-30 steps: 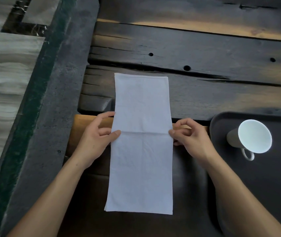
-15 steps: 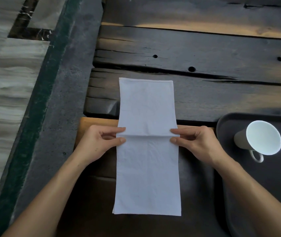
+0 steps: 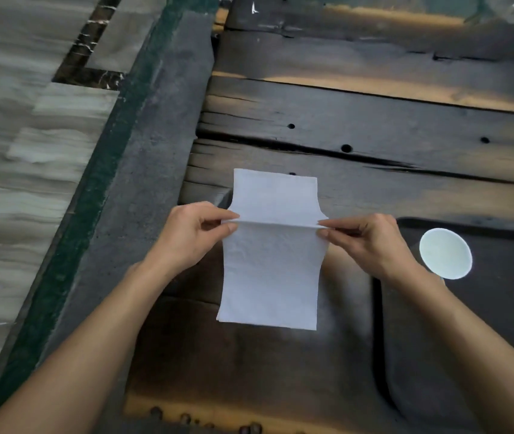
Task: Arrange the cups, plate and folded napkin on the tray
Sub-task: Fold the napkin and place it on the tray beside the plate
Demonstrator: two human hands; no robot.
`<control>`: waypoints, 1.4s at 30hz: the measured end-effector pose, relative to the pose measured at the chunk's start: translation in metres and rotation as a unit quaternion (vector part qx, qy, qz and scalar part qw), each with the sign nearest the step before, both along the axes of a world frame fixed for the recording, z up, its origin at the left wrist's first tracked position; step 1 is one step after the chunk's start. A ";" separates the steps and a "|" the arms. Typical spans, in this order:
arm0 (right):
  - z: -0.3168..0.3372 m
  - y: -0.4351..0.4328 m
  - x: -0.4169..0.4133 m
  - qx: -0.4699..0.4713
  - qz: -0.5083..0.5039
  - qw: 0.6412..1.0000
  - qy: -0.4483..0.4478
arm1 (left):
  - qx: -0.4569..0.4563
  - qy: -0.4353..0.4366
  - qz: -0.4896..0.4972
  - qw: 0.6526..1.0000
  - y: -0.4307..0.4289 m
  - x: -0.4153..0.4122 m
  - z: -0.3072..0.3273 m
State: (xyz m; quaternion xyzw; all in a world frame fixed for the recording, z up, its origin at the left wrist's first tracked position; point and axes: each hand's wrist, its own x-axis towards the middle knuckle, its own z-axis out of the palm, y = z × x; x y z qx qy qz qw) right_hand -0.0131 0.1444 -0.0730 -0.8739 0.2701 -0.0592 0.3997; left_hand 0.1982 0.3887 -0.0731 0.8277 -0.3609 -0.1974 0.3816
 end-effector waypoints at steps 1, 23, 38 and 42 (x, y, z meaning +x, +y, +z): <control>0.010 -0.002 0.002 -0.002 -0.001 1.000 0.001 | -0.003 -0.010 0.001 1.000 -0.002 0.001 0.010; 0.163 -0.043 0.017 0.053 0.096 0.994 0.015 | -0.070 0.106 -0.057 0.990 -0.029 0.025 0.142; 0.138 0.009 -0.048 0.155 0.170 0.962 0.148 | 0.097 0.339 -0.235 0.906 0.034 -0.011 0.124; 0.111 0.001 -0.030 0.130 0.141 0.968 0.159 | 0.097 0.302 -0.203 0.926 0.012 0.003 0.087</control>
